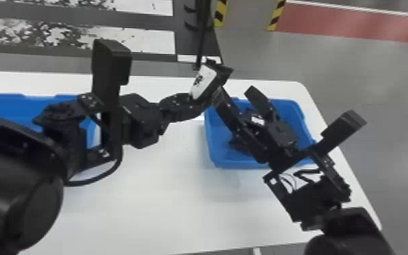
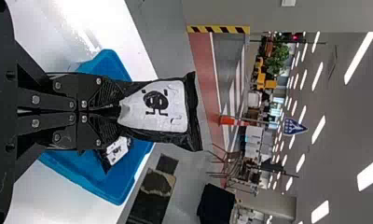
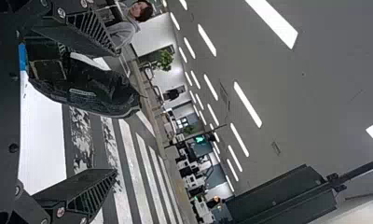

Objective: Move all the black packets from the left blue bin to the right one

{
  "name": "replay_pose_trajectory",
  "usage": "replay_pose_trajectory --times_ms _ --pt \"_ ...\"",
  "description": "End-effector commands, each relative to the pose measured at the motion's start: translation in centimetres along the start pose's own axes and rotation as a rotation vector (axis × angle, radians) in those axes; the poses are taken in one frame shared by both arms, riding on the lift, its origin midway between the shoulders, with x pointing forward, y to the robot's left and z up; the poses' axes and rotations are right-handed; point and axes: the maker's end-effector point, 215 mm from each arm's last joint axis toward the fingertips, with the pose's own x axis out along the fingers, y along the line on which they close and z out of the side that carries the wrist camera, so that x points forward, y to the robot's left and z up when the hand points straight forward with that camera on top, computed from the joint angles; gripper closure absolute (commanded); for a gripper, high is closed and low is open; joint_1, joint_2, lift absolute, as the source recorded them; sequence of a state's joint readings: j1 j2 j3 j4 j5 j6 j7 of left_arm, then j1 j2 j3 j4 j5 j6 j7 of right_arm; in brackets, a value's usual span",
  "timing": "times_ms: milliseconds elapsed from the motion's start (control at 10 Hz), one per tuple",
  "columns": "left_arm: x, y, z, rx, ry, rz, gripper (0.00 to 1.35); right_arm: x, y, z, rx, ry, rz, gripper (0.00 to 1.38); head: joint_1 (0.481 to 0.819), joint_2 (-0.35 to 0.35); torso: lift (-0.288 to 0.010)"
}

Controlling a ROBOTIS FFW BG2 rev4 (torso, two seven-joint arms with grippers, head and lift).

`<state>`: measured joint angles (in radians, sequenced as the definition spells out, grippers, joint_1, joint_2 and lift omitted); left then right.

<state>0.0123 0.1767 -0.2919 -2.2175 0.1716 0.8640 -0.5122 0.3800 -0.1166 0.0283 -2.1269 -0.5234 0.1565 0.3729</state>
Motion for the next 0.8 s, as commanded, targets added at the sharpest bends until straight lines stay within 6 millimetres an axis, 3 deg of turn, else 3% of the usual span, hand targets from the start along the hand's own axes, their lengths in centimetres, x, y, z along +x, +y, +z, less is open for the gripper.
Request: replay_pose_trajectory --times_ms 0,100,200,400,700 --pt "0.4 -1.0 0.1 -0.002 0.0 -0.027 1.2 1.1 0.1 0.1 0.01 -0.008 0.019 0.14 0.695 -0.172 -0.14" --pt "0.6 -1.3 0.3 0.002 -0.001 -0.036 1.2 2.0 0.6 0.5 0.008 -0.016 0.039 0.15 0.695 -0.175 -0.14" --pt "0.6 -1.3 0.5 0.004 -0.005 -0.036 1.2 2.5 0.7 0.5 0.024 -0.02 0.047 0.33 0.695 -0.175 -0.14" --pt "0.6 -1.3 0.1 0.0 0.002 -0.037 1.2 2.4 0.5 0.2 0.046 -0.017 0.042 1.24 0.695 -0.169 -0.14" --pt "0.4 -0.8 0.2 -0.003 -0.005 -0.023 1.2 2.6 1.4 -0.4 0.088 -0.017 0.059 1.29 0.695 -0.162 -0.14"
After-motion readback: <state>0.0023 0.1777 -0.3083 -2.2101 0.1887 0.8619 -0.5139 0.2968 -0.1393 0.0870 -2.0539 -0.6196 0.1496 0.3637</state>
